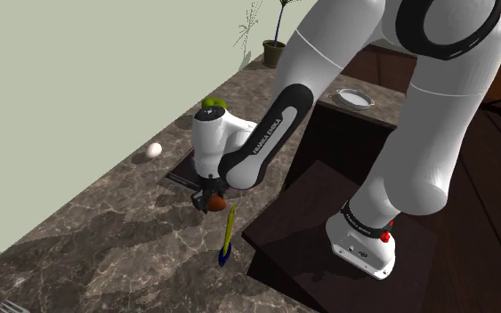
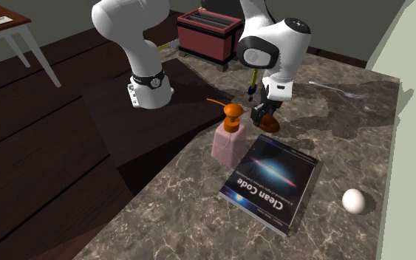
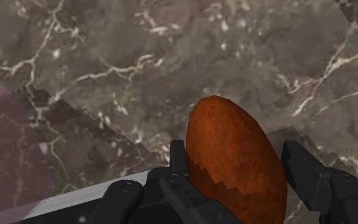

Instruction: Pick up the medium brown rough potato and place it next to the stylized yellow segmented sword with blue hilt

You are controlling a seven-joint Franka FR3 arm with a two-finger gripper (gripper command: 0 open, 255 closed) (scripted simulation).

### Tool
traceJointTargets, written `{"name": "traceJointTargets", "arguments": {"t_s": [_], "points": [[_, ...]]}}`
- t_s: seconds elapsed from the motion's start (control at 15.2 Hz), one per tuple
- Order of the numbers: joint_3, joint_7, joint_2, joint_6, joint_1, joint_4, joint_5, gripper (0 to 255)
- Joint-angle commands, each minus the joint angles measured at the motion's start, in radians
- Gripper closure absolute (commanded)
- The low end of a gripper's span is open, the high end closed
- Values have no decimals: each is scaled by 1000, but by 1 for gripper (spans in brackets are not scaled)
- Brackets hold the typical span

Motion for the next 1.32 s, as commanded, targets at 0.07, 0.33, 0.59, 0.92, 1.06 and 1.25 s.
{"name": "traceJointTargets", "arguments": {"t_s": [0.07, 0.33, 0.59, 0.92, 1.06, 1.25], "points": [[-16, 17, 46, 36, 12, 9, -24, 255], [-16, 17, 45, 36, 12, 9, -24, 255], [-16, 17, 45, 36, 12, 9, -24, 0], [-16, 17, 45, 36, 12, 9, -24, 0], [11, -10, -26, -28, -9, 4, 14, 0], [27, -35, -87, -88, -21, 5, 48, 0]]}}
